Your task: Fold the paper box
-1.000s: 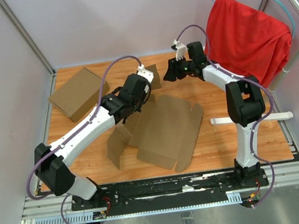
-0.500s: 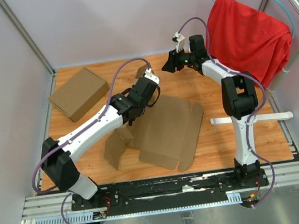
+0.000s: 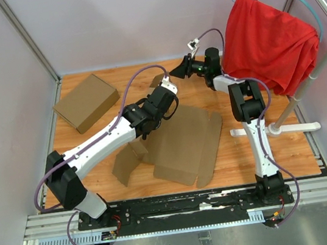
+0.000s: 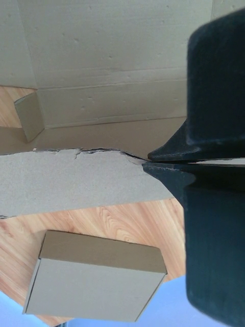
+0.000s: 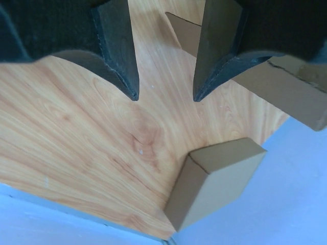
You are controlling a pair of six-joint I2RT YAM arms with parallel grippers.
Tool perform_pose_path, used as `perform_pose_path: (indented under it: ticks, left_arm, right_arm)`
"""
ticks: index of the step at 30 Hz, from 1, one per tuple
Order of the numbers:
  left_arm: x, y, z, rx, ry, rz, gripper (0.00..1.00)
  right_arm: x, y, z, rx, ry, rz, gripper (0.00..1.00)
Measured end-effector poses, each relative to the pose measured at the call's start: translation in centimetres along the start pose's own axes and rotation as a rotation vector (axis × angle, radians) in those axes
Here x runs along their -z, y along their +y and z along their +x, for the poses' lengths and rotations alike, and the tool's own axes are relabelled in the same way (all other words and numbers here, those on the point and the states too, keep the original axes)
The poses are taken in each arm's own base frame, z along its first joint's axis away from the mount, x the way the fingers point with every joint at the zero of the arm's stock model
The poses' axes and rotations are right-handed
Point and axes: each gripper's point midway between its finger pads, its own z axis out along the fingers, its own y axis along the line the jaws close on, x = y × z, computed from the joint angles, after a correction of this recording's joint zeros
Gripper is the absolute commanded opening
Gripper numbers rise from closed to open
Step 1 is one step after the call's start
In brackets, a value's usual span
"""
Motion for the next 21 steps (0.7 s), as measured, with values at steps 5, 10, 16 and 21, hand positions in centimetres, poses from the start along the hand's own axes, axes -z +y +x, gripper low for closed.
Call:
perform_pose_path:
  ticks: [5, 10, 16, 21]
  left_arm:
    - [0.1, -0.1, 0.1, -0.006, 0.002, 0.000, 0.00]
    - [0.1, 0.0, 0.1, -0.007, 0.002, -0.008, 0.00]
    - [0.1, 0.1, 0.1, -0.007, 0.002, -0.012, 0.00]
    - [0.1, 0.1, 0.1, -0.008, 0.002, -0.011, 0.00]
  right_arm:
    - [-0.6, 1.9, -1.5, -0.007, -0.025, -0.129, 0.48]
    - [-0.4, 4.3, -1.8, 0.004, -0.002, -0.247, 0.49]
    - [0.1, 5.7, 0.5, -0.022, 0.071, -0.350, 0.49]
    - [0.5, 7.1, 2.2, -0.042, 0.117, -0.427, 0.49]
